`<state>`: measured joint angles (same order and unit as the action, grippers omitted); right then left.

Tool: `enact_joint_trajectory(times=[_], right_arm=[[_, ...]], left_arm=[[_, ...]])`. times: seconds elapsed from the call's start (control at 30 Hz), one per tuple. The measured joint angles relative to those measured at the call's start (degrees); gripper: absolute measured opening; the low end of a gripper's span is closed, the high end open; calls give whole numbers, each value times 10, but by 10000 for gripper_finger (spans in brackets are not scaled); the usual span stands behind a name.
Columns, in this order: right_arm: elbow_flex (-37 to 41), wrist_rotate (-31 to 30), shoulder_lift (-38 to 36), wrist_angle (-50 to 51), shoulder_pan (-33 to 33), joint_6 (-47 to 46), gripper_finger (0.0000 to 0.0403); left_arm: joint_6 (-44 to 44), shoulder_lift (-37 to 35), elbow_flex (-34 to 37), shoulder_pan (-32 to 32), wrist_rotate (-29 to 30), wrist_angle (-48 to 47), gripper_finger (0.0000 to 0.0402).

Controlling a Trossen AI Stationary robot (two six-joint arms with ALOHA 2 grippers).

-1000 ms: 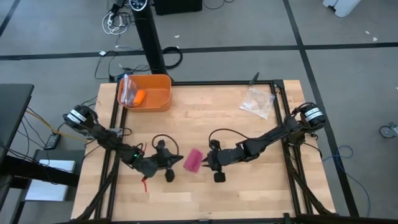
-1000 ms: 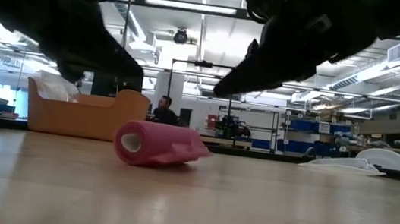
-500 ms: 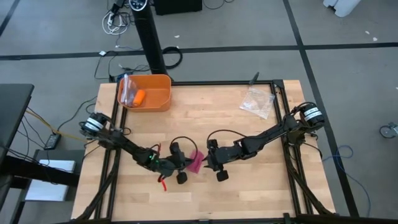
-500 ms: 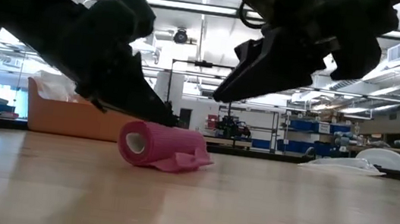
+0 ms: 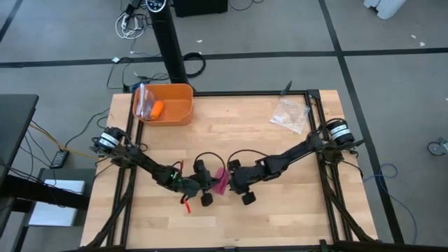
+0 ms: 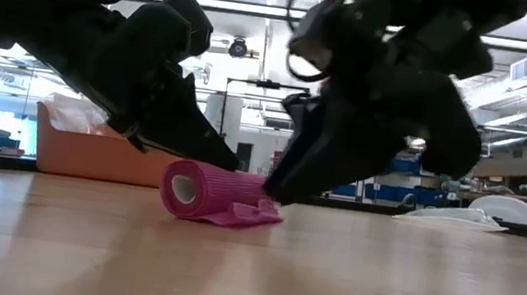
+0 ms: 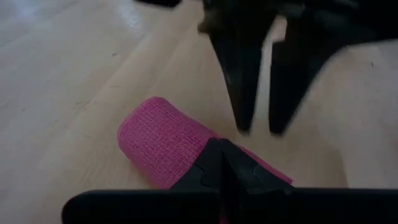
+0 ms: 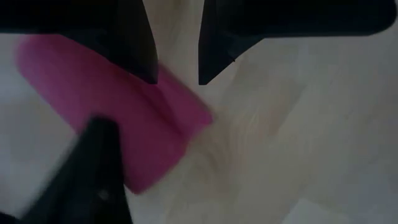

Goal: Roll bandage
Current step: Roll the pink bandage

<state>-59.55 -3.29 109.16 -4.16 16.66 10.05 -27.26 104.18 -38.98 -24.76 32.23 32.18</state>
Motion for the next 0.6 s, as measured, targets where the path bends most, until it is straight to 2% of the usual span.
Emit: enact_joint_trajectory(times=[0.1,0.27,0.47,0.6], right_arm=[[-41,2,32,21,0,18,113],[-101,6,65,112,-4,36,99],[-113,49,66,138,-15,31,60],[-114,51,59,139,-15,31,48]], left_arm=[[0,0,0,1,0,0,0],[-2,0,1,1,-1,-1,0],[-1,0,1,1,-2,-2,0],[0,0,1,1,-3,-2,0]])
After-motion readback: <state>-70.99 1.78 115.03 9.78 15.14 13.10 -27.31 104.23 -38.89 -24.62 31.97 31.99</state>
